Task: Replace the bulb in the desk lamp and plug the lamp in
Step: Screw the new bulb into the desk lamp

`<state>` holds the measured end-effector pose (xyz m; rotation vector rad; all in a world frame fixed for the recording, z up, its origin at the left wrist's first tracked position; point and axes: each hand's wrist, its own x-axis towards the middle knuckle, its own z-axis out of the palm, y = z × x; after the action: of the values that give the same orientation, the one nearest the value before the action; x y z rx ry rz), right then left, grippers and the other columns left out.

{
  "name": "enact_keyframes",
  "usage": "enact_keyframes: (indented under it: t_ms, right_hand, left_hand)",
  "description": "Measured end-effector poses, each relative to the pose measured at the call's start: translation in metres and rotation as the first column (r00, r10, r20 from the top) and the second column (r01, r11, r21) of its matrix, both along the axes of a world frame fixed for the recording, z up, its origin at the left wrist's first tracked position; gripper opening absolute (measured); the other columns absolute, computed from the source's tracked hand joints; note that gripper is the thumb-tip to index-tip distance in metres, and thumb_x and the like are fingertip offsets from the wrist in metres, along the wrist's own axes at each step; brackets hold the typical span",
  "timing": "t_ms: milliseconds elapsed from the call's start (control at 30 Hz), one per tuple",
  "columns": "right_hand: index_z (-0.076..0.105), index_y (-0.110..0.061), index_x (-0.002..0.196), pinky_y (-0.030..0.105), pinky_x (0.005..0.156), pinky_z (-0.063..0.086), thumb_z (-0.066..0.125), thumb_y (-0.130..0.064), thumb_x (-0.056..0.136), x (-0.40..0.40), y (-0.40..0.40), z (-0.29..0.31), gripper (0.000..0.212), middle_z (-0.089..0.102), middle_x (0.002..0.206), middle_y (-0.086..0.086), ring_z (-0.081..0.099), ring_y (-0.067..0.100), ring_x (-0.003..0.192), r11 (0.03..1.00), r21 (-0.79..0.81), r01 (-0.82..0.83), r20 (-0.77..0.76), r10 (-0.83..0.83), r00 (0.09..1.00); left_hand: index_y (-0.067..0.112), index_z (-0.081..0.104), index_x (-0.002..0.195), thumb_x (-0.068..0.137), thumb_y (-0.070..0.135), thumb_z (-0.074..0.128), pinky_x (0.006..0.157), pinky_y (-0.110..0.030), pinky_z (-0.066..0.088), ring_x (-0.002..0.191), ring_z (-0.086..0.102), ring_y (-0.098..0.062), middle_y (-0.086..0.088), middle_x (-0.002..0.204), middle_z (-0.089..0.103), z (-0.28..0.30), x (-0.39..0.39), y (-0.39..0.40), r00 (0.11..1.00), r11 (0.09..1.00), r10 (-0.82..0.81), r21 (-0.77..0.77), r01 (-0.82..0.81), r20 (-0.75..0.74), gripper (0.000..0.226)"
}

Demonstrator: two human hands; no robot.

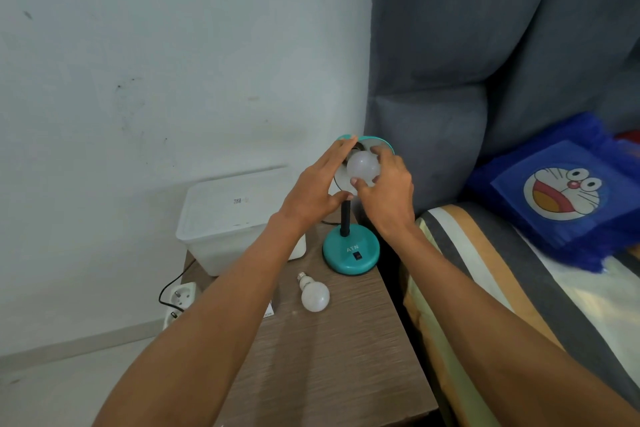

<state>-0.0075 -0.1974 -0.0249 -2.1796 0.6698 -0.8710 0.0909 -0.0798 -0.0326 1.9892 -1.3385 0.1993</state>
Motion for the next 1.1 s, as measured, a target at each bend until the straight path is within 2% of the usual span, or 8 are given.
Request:
enact_keyframes:
  t_ms: [200, 300, 433, 667, 800, 933, 1033, 1100]
  right_hand:
    - [0.061, -0.01, 0.125, 0.038, 0.089, 0.055, 0.067, -0.038, 0.09, -0.001, -0.004, 0.009, 0.045, 0.07, 0.114, 0.011, 0.067, 0.027, 0.103, 0.995, 0.079, 0.063, 0.028, -0.065, 0.997]
    - [0.058, -0.012, 0.128, 0.039, 0.088, 0.055, 0.07, -0.042, 0.087, -0.003, -0.005, 0.011, 0.053, 0.067, 0.118, 0.01, 0.066, 0.027, 0.104, 0.999, -0.039, 0.016, 0.01, -0.016, 1.0]
    - [0.052, -0.021, 0.136, 0.042, 0.092, 0.051, 0.078, -0.029, 0.081, -0.003, 0.0, 0.005, 0.061, 0.06, 0.128, 0.01, 0.062, 0.031, 0.11, 0.987, -0.141, -0.079, -0.05, 0.073, 0.996]
    - [0.052, -0.016, 0.135, 0.039, 0.091, 0.051, 0.076, -0.03, 0.085, 0.002, 0.004, 0.007, 0.057, 0.063, 0.124, 0.012, 0.063, 0.03, 0.11, 1.0, 0.003, -0.025, -0.022, 0.025, 0.999]
    - [0.053, -0.018, 0.134, 0.038, 0.093, 0.05, 0.078, -0.03, 0.083, -0.001, 0.003, 0.009, 0.058, 0.061, 0.127, 0.01, 0.061, 0.028, 0.113, 1.0, -0.007, -0.023, -0.027, 0.023, 0.999]
    - [0.056, -0.018, 0.132, 0.038, 0.093, 0.048, 0.076, -0.031, 0.082, -0.008, 0.004, 0.016, 0.056, 0.059, 0.127, 0.011, 0.06, 0.029, 0.112, 0.999, -0.048, -0.012, -0.033, 0.01, 0.999]
    - [0.061, -0.016, 0.128, 0.037, 0.088, 0.052, 0.07, -0.034, 0.084, -0.014, 0.009, 0.026, 0.048, 0.063, 0.122, 0.008, 0.062, 0.026, 0.107, 0.993, -0.102, 0.055, 0.053, -0.05, 0.997]
    - [0.062, -0.014, 0.125, 0.029, 0.084, 0.048, 0.068, -0.032, 0.086, -0.015, 0.018, 0.035, 0.044, 0.064, 0.118, 0.006, 0.06, 0.022, 0.106, 0.983, -0.171, 0.061, 0.134, -0.038, 0.99]
  left_hand:
    - [0.018, 0.028, 0.164, 0.083, 0.011, 0.087, 0.122, -0.037, 0.04, 0.154, 0.039, -0.026, -0.006, 0.169, 0.036, -0.001, 0.0, 0.0, 1.0, 1.0, 0.01, -0.002, -0.01, -0.01, 0.101]
    - [0.018, 0.028, 0.164, 0.083, 0.011, 0.086, 0.123, -0.038, 0.04, 0.153, 0.04, -0.027, -0.006, 0.169, 0.035, -0.001, 0.001, 0.0, 1.0, 1.0, 0.014, 0.001, -0.014, -0.019, 0.1]
    - [0.022, 0.026, 0.165, 0.085, 0.013, 0.086, 0.122, -0.046, 0.041, 0.154, 0.039, -0.026, -0.004, 0.17, 0.034, -0.003, 0.002, -0.002, 1.0, 1.0, 0.015, 0.008, -0.015, -0.001, 0.1]
    - [0.022, 0.026, 0.164, 0.085, 0.013, 0.086, 0.119, -0.049, 0.044, 0.152, 0.042, -0.028, -0.005, 0.169, 0.035, -0.005, 0.001, -0.002, 0.999, 0.999, 0.037, -0.001, -0.037, 0.003, 0.1]
    - [0.026, 0.023, 0.164, 0.085, 0.014, 0.086, 0.121, -0.047, 0.043, 0.152, 0.042, -0.029, -0.005, 0.17, 0.033, -0.001, -0.002, -0.001, 1.0, 0.999, 0.03, 0.02, -0.03, 0.0, 0.102]
    - [0.027, 0.017, 0.167, 0.086, 0.015, 0.085, 0.125, -0.041, 0.036, 0.158, 0.03, -0.025, -0.002, 0.175, 0.021, 0.007, -0.005, 0.006, 1.0, 0.997, 0.016, 0.079, -0.014, -0.027, 0.107]
    - [0.025, 0.011, 0.167, 0.086, 0.025, 0.086, 0.124, -0.029, 0.029, 0.16, 0.023, -0.018, 0.0, 0.175, 0.019, 0.01, -0.008, 0.018, 0.995, 0.997, 0.064, 0.053, -0.061, -0.076, 0.11]
    - [0.026, 0.01, 0.167, 0.086, 0.032, 0.086, 0.122, -0.026, 0.028, 0.158, 0.026, -0.016, 0.003, 0.175, 0.02, 0.012, -0.008, 0.031, 0.983, 0.991, 0.135, 0.019, -0.134, -0.125, 0.111]
